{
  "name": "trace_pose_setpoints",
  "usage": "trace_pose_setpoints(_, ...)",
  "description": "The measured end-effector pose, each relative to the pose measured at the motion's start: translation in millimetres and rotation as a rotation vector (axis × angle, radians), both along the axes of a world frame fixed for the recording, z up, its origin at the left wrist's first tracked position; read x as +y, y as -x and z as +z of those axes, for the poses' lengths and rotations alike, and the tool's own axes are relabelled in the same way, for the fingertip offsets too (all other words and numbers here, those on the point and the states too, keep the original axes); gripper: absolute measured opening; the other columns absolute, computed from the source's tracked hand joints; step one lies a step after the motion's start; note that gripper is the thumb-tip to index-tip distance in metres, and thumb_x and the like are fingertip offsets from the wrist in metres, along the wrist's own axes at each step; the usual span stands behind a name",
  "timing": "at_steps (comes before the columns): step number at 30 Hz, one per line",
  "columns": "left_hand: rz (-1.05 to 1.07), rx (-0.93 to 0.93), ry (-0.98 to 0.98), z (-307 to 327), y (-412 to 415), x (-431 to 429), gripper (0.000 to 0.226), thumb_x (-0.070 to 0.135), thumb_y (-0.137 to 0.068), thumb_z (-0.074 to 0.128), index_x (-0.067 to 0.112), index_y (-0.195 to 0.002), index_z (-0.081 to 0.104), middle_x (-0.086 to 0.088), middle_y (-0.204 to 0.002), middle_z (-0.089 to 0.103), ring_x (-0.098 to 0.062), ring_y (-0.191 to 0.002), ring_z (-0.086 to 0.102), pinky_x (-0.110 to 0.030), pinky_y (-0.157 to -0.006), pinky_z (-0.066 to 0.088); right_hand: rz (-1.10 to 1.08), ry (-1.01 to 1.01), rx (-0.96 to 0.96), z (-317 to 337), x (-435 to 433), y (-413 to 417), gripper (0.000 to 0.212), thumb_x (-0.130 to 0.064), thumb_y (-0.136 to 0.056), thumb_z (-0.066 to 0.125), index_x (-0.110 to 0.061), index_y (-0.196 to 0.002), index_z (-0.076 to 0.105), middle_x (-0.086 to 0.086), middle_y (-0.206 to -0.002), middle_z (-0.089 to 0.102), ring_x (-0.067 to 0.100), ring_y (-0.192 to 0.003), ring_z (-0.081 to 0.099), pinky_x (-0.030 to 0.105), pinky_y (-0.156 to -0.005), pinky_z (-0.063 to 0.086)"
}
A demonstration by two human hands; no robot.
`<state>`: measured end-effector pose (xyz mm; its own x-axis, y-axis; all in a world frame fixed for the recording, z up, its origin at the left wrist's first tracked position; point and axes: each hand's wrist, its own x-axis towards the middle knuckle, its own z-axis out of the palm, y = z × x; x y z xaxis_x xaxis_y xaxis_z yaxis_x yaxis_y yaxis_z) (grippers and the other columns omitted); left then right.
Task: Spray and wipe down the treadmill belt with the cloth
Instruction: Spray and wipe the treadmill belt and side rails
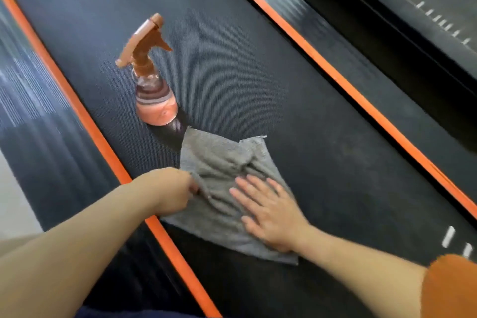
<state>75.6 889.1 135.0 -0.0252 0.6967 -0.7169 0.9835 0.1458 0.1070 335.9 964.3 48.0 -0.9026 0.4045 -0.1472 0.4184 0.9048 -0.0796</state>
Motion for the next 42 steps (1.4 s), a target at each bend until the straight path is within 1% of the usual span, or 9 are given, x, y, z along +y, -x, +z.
trace_pose_setpoints(7,-0.091,-0.069,-0.220,-9,-36,5,0.039,0.023,-0.096,0.042,0.028,-0.132,0.055,-0.002,-0.123,0.061,-0.025,-0.115,0.057,-0.034,-0.091,0.047,-0.715,0.014,0.020,3,3,33,0.063,-0.041,-0.090,0.033,-0.012,-0.142,0.052,0.011,-0.151,0.047,0.028,-0.141,0.041,0.053,-0.113,0.030)
trace_pose_setpoints(11,-0.074,-0.059,-0.611,-6,-30,7,0.030,0.027,-0.085,0.042,0.008,-0.092,0.065,-0.009,-0.086,0.061,-0.033,-0.078,0.063,-0.038,-0.068,0.050,-0.361,0.116,0.037,1,-70,98,0.059,-0.041,-0.087,0.037,-0.015,-0.134,0.061,0.007,-0.143,0.055,0.029,-0.141,0.039,0.052,-0.114,0.018)
trace_pose_setpoints(16,0.359,0.021,-0.335,-9,-15,-2,0.047,0.038,-0.094,0.059,0.005,-0.123,0.043,-0.015,-0.125,0.046,-0.036,-0.114,0.051,-0.039,-0.095,0.040,-0.185,0.323,0.118,18,-65,93,0.061,-0.045,-0.090,0.032,-0.023,-0.145,0.047,-0.001,-0.160,0.032,0.018,-0.151,0.014,0.044,-0.120,0.009)
trace_pose_setpoints(25,1.041,-0.488,-0.357,17,-21,23,0.023,0.021,-0.066,0.068,0.015,-0.088,0.074,0.002,-0.072,0.064,-0.016,-0.069,0.057,-0.027,-0.061,0.042,-0.377,0.169,-0.028,28,-31,66,0.059,-0.038,-0.087,0.040,-0.013,-0.138,0.057,0.009,-0.147,0.051,0.025,-0.137,0.046,0.046,-0.103,0.045)
trace_pose_setpoints(29,0.754,-0.835,-0.258,45,-53,28,0.030,0.016,-0.072,0.073,0.025,-0.100,0.076,0.018,-0.051,0.056,0.008,-0.052,0.051,-0.009,-0.056,0.039,-0.304,0.078,-0.150,45,-31,89,0.054,-0.029,-0.095,0.030,-0.010,-0.140,0.051,0.016,-0.142,0.051,0.033,-0.136,0.040,0.046,-0.110,0.036)
trace_pose_setpoints(33,0.370,-0.461,-0.393,25,-79,20,0.034,0.022,-0.090,0.061,0.031,-0.122,0.070,0.009,-0.084,0.067,-0.007,-0.091,0.064,-0.017,-0.080,0.043,-0.101,0.393,-0.368,61,-22,89,0.046,-0.017,-0.105,0.044,-0.002,-0.148,0.037,0.015,-0.158,0.032,0.028,-0.148,0.025,0.003,-0.096,0.018)
trace_pose_setpoints(36,0.496,-0.441,-0.536,12,-73,17,0.038,0.010,-0.092,0.053,0.024,-0.123,0.069,-0.002,-0.117,0.071,-0.020,-0.116,0.060,-0.025,-0.095,0.041,-0.097,0.188,-0.330,60,-20,86,0.051,-0.022,-0.099,0.047,-0.012,-0.149,0.040,0.012,-0.156,0.036,0.031,-0.149,0.023,0.038,-0.121,0.013)
trace_pose_setpoints(39,0.442,-0.385,-0.557,2,-61,14,0.041,0.004,-0.091,0.045,0.023,-0.121,0.065,-0.008,-0.113,0.064,-0.028,-0.110,0.058,-0.033,-0.089,0.042,-0.049,0.161,-0.178,68,-17,64,0.039,-0.030,-0.070,0.058,-0.020,-0.103,0.075,0.005,-0.113,0.071,0.031,-0.117,0.061,0.053,-0.105,0.036)
trace_pose_setpoints(42,0.614,-0.421,-0.556,0,-45,16,0.028,0.000,-0.087,0.046,0.022,-0.100,0.060,-0.001,-0.091,0.062,-0.028,-0.091,0.058,-0.033,-0.072,0.042,-0.187,0.111,0.127,72,-9,35,0.052,-0.030,-0.075,0.051,-0.023,-0.126,0.061,0.001,-0.141,0.055,0.024,-0.137,0.043,0.049,-0.102,0.040)
